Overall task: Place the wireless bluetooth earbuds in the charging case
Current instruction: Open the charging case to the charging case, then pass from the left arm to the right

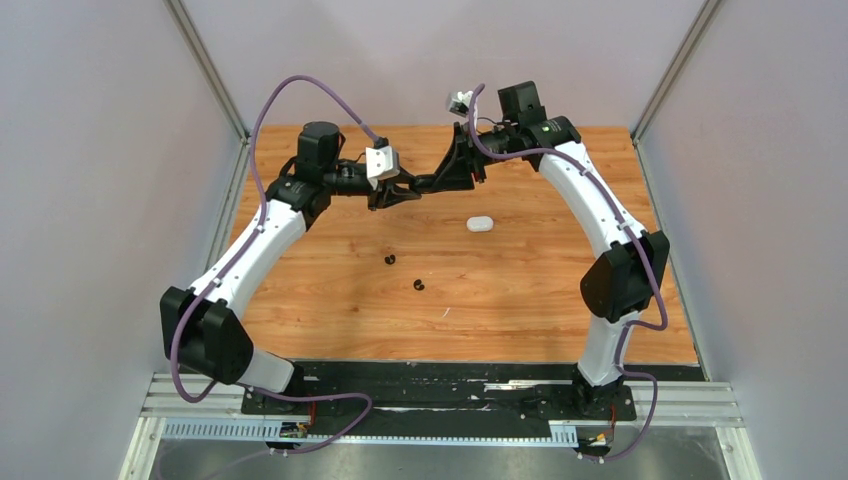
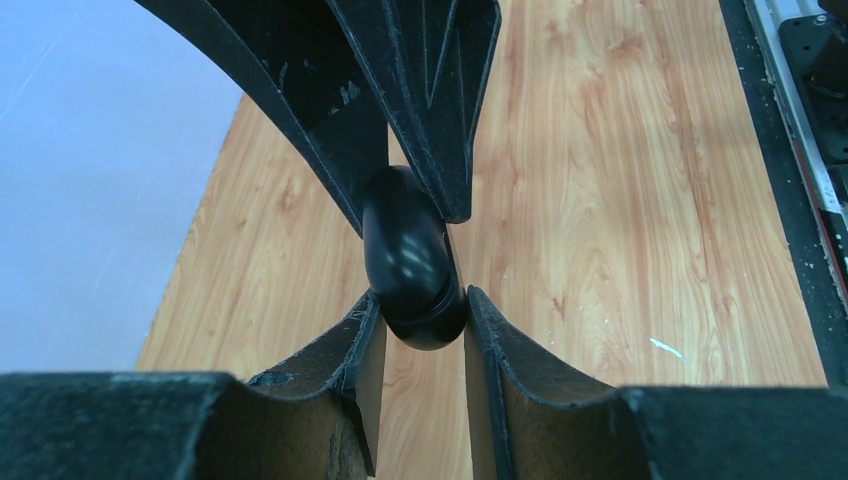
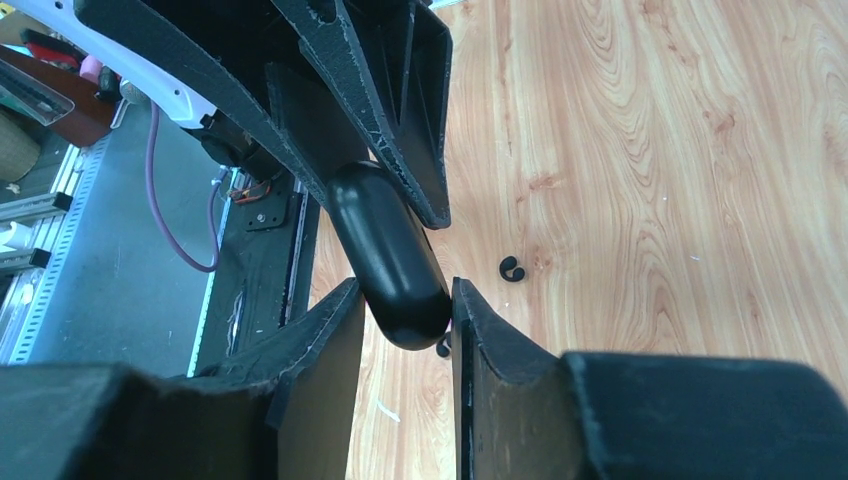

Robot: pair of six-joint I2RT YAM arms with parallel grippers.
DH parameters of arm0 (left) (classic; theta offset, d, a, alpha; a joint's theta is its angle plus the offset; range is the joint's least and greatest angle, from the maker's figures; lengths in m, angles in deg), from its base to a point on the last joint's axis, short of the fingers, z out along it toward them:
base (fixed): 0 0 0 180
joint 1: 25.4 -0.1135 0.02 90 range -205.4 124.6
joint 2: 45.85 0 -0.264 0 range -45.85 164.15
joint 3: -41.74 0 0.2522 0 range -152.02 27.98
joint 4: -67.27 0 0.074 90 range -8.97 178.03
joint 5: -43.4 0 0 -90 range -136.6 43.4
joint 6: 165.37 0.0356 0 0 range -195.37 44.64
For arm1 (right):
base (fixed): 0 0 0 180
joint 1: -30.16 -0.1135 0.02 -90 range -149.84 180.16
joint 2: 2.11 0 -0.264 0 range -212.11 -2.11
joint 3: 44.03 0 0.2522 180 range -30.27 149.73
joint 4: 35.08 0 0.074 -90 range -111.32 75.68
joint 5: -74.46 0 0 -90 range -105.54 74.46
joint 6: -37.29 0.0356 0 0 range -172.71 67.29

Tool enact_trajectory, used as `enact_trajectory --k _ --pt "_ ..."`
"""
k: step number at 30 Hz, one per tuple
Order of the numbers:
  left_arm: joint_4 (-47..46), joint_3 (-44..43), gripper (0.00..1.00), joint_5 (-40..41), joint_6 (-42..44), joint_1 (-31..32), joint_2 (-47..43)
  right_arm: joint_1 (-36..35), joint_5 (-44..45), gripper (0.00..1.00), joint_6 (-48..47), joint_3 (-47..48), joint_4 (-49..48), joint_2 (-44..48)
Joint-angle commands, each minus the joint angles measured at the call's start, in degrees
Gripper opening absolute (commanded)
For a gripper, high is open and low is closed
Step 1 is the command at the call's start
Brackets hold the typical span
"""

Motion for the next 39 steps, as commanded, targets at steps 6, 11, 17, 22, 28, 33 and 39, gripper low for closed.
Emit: enact_trajectory --k 6,11,17,22,28,33,39 --pt "4.4 -2.1 0.00 -4.3 0.3 1.7 0.7 1.5 3.1 0.36 1.5 2.3 -7.0 0.0" --pt "4.2 -2.3 0.00 -4.2 -0.3 1.6 1.4 1.7 4.5 0.37 1.5 2.3 -7.6 0.2" --pt "1.6 -1.8 0.00 -3.9 -3.0 1.6 1.5 1.7 4.5 0.37 0.7 1.6 -7.7 0.6" --pt "-5.1 -0.5 0.00 -3.1 -10.2 1.6 1.4 1.4 3.6 0.37 -0.7 -0.4 -7.3 1.8" --pt "-8.7 0.0 0.00 -3.1 -15.0 1.6 1.8 1.2 3.8 0.31 -3.7 -1.9 -5.3 2.7" --pt "-9.2 -0.1 0.00 -2.3 -15.1 1.5 1.9 1.2 3.8 0.30 -4.9 -3.8 -5.1 3.4" --pt "-9.7 -0.2 0.00 -2.4 -15.8 1.5 2.2 1.2 3.2 0.17 -5.0 -4.0 -5.0 3.4"
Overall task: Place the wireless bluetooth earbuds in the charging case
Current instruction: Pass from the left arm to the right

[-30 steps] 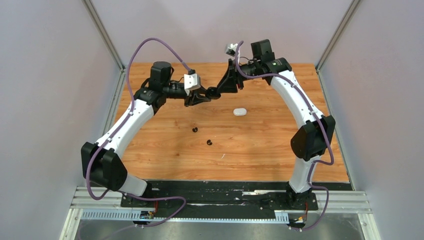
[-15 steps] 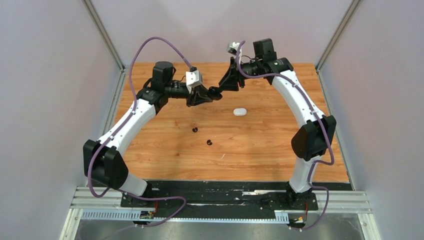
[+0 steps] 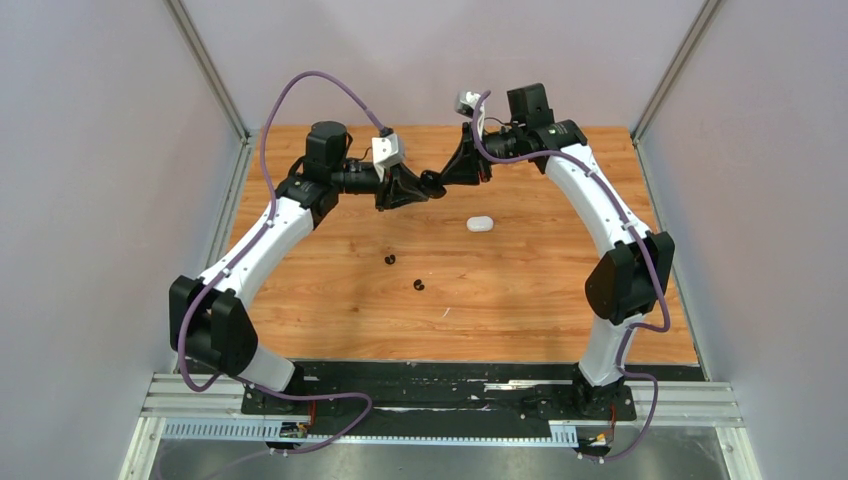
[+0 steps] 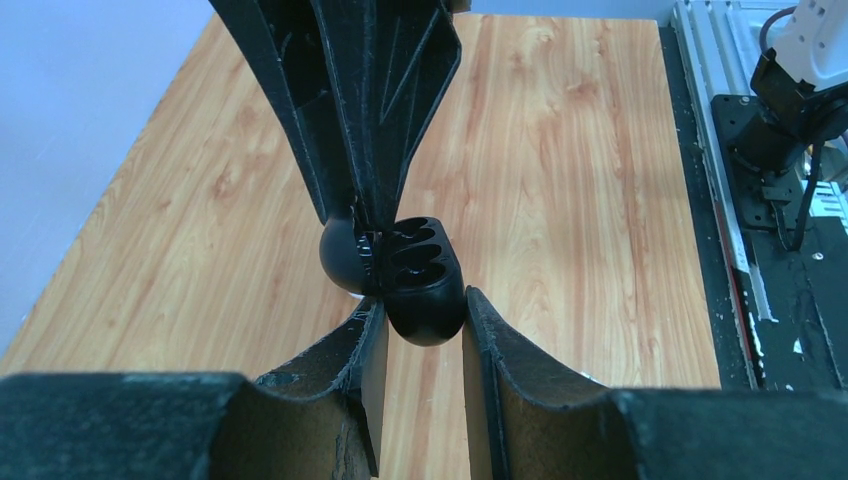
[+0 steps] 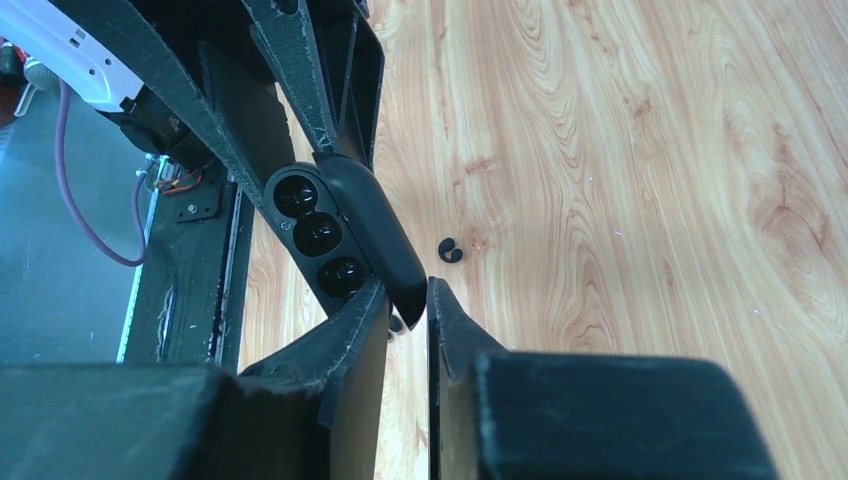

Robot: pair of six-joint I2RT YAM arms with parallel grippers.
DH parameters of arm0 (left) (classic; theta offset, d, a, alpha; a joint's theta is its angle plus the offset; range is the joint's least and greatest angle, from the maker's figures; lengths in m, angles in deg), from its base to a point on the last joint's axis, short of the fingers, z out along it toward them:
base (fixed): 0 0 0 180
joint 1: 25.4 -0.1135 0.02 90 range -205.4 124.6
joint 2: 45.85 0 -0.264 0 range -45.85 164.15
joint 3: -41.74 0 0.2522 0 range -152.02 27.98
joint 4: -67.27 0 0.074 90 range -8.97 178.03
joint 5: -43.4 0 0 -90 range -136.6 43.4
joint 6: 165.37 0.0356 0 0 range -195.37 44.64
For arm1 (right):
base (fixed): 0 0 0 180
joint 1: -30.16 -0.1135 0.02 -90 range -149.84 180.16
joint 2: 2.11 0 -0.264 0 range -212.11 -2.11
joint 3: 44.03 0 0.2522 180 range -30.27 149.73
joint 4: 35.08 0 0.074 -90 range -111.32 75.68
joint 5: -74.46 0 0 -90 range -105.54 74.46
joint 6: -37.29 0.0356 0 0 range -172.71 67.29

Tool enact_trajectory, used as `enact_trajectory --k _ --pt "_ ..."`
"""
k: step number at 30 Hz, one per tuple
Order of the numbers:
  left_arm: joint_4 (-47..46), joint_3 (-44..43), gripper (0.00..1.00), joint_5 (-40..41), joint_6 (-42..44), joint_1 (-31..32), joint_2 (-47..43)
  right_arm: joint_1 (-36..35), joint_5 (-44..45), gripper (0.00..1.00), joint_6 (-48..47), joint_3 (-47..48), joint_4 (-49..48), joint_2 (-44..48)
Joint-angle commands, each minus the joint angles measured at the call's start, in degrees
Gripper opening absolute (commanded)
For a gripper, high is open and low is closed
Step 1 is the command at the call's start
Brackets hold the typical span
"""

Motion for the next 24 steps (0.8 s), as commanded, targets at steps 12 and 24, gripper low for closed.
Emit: enact_trajectory --k 12,24 --pt "-1.8 -0.5 0.42 8.0 -3.3 0.6 1.1 -1.8 5.3 0.00 -6.4 0.5 -0.9 3.4" --pt "8.5 -4.9 0.83 10.6 -13.8 -3.7 -4.6 -6.2 20.5 0.00 -27.2 -8.7 -1.0 9.6"
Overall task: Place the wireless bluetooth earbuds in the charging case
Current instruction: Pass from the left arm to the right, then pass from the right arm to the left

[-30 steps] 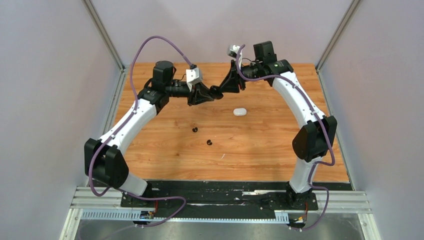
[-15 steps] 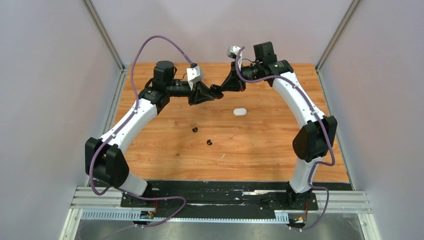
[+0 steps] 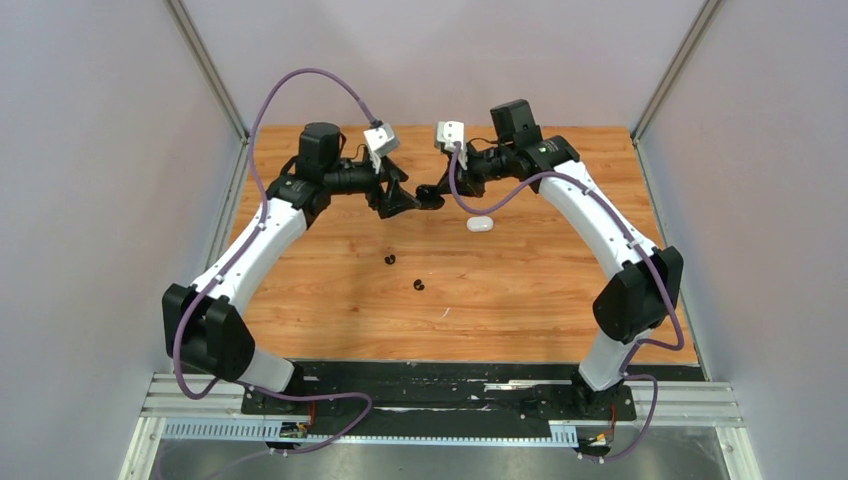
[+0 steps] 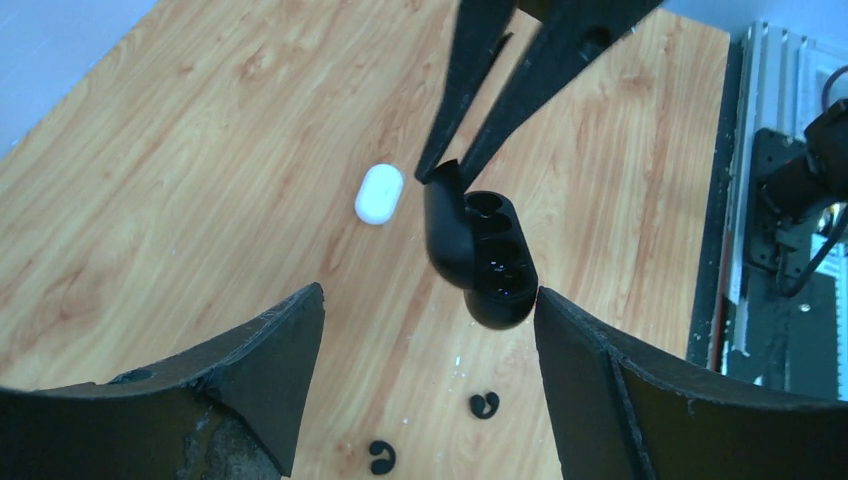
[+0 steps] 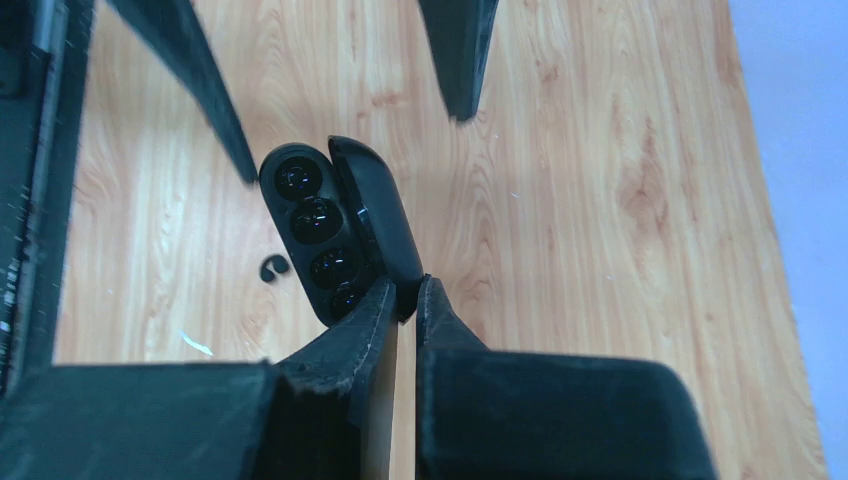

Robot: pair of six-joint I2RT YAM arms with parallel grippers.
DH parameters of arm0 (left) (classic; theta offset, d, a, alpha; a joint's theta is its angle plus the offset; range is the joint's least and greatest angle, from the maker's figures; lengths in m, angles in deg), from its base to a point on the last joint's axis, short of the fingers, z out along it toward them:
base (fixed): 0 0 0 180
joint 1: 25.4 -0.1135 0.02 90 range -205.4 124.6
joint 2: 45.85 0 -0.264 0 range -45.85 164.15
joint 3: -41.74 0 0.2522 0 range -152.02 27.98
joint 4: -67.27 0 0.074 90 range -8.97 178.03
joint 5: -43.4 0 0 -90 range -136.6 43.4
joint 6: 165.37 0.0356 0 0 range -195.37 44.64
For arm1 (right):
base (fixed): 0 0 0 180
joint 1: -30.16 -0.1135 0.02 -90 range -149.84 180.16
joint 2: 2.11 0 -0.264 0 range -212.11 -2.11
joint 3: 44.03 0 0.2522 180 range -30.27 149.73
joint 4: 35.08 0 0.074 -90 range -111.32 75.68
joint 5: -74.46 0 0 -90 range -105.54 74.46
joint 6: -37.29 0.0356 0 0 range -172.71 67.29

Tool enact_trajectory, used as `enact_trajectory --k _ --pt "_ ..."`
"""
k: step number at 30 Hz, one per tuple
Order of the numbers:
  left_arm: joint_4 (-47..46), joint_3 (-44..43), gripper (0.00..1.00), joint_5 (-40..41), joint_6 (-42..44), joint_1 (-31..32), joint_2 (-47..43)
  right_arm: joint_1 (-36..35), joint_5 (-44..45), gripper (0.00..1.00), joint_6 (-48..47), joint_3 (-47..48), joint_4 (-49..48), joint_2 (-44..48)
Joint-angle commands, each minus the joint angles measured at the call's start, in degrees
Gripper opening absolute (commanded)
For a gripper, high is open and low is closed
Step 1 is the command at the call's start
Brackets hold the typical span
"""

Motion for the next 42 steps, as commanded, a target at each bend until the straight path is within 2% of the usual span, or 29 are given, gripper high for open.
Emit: enact_trajectory --k 1,6,10,18,22,30,37,42 --pt "4.8 -6.1 0.82 -1.2 -6.8 -2.5 -2.7 -1.4 5.6 0.00 -11.5 -2.6 -1.1 3.9" --pt "10.8 -14.3 0.73 -4.7 -8.0 -2.5 2.3 -3.6 10.8 0.00 -13.9 -2.2 -0.4 2.9" --pt "13.6 -17.9 0.71 -3.0 -12.8 -2.5 6.1 -5.9 15.8 0.00 -16.0 0.6 4.1 1.0" --pt "8.0 -14.6 0.66 -2.1 -18.2 -2.2 6.3 -7.7 17.2 0.00 -16.7 8.3 12.6 -2.0" --pt "7.3 -14.9 0.56 -5.8 -18.8 -2.0 8.1 -8.5 16.2 0.00 -15.5 9.0 14.0 -1.7" --pt "11.6 -13.7 0.65 -9.6 -16.9 -1.7 8.6 -11.5 20.1 0.00 -13.2 9.0 14.7 -2.7" --pt "12.2 -12.8 0.60 -10.6 -15.3 -1.6 10.8 -12.1 22.0 0.00 -13.0 10.2 14.9 -2.6" --pt "13.3 -12.6 0.63 -13.7 -13.8 -1.6 11.1 -12.2 23.5 0.00 -12.3 10.8 15.4 -3.7"
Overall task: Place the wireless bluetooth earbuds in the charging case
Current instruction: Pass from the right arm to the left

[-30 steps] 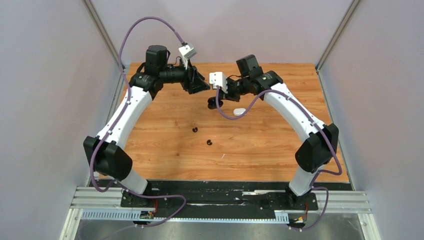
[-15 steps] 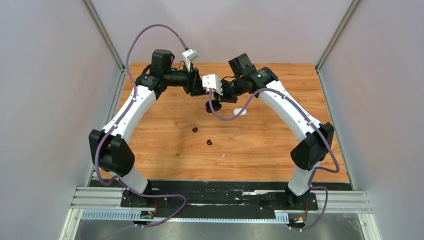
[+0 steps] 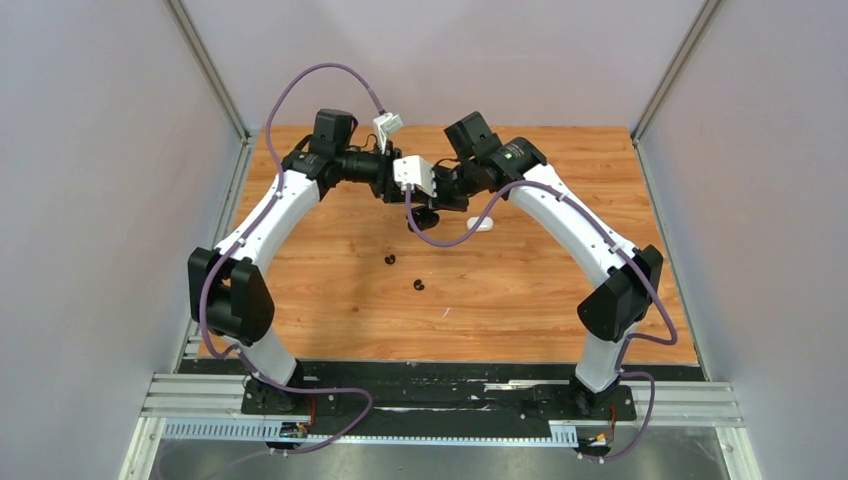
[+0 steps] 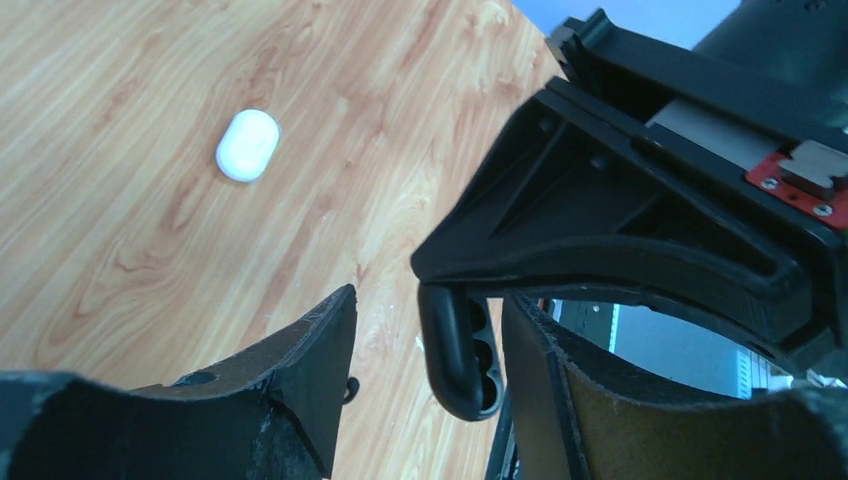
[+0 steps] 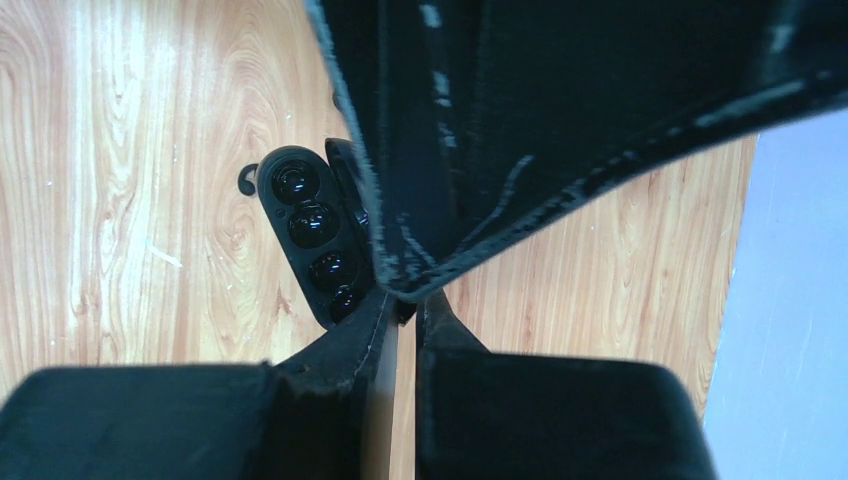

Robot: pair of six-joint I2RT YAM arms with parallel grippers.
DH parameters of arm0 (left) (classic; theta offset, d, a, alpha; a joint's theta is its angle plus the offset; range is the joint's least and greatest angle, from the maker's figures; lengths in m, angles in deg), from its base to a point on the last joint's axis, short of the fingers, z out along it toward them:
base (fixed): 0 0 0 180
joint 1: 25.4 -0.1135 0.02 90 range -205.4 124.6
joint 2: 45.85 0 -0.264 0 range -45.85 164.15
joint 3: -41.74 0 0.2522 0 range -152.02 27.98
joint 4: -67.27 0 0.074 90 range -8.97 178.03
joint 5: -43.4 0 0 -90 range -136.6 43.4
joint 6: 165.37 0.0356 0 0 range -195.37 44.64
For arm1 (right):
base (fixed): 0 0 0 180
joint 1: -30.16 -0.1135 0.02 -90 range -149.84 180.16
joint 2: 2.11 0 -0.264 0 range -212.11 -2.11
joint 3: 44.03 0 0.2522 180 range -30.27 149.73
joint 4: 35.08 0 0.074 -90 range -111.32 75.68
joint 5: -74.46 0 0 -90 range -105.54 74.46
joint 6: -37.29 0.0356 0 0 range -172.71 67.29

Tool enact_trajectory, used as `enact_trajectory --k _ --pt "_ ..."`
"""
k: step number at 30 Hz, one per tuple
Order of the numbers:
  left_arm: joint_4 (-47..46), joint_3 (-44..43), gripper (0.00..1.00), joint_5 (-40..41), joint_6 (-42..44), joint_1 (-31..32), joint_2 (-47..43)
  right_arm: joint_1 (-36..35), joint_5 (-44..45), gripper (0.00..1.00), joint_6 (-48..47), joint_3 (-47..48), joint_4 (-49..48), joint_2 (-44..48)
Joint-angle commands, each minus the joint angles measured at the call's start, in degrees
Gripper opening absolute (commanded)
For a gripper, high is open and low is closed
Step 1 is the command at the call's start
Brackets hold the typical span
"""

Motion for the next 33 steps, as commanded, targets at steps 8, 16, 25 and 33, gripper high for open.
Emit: enact_trajectory --k 8,16,25,33 --pt "10.4 -5.0 0.63 -4.4 8.9 0.0 3.1 -0.1 2.1 0.00 0.8 4.1 0.3 -2.2" --pt "6.8 -2.3 0.60 -0.7 7.2 0.0 2.5 -0.1 1.0 0.00 1.1 5.3 0.6 -2.8" --pt "6.0 -2.5 0.40 -2.7 7.1 0.0 3.3 -0.1 0.7 0.00 0.7 5.5 0.7 -3.1" --pt "6.7 -3.0 0.45 -2.2 6.5 0.1 4.1 -0.6 0.5 0.00 0.6 6.0 0.8 -3.2"
